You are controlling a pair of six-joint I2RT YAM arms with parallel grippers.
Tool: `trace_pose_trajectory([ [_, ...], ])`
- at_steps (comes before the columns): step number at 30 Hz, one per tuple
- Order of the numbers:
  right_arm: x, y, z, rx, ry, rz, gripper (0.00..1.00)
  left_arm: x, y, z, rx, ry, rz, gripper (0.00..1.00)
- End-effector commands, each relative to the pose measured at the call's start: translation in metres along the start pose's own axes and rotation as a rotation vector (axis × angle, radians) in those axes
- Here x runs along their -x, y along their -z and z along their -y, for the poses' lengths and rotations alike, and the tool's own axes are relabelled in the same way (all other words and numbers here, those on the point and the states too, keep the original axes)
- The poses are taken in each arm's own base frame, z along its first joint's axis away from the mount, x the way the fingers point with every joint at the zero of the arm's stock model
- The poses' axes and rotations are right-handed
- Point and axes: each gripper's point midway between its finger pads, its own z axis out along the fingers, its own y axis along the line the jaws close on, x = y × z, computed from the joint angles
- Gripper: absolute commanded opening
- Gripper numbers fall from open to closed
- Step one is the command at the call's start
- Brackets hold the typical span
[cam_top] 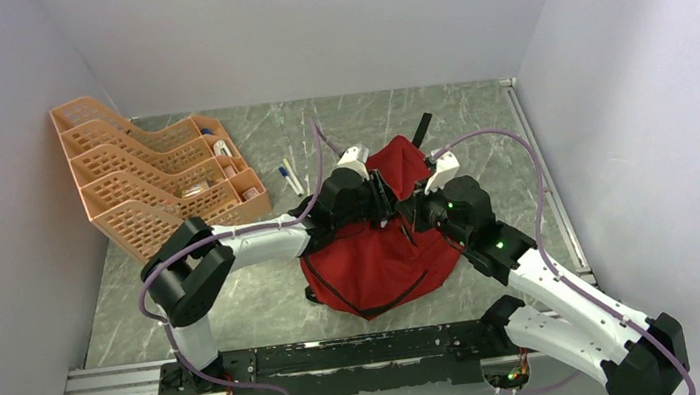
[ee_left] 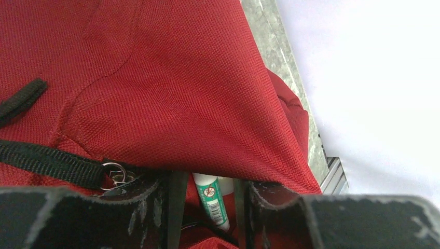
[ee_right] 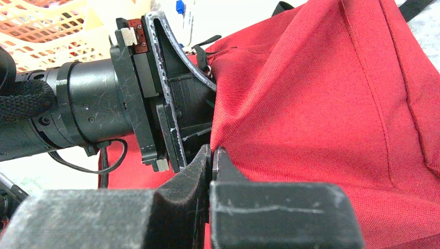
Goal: Pack the student bag
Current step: Place the stationery in the student bag.
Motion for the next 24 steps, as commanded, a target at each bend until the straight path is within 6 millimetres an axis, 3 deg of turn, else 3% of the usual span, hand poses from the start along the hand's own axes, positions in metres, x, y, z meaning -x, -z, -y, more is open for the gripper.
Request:
trace_pose_trajectory([
  [1, 0.005, 0.003, -0.017, 0.081, -0.021, 0.013, 0.0, 0.027, 0.005, 0.025, -0.057, -0.016, 0.067, 0.41],
  [7, 0.007, 0.006, -0.013, 0.06, -0.01, 0.023, 0.0, 0.022, 0.021, 0.028, -0.092, -0.059, 0.041, 0.38],
  [13, 0.01, 0.008, 0.0, -0.01, -0.017, 0.06, 0.0, 0.01, 0.066, 0.03, -0.171, -0.146, 0.007, 0.37],
  [18, 0.011, 0.008, 0.01, -0.063, -0.015, 0.078, 0.0, -0.003, 0.105, -0.005, -0.064, -0.164, -0.005, 0.38],
  [24, 0.011, 0.005, 0.02, -0.116, -0.013, 0.084, 0.0, 0.022, 0.14, -0.053, 0.21, -0.145, 0.093, 0.42],
])
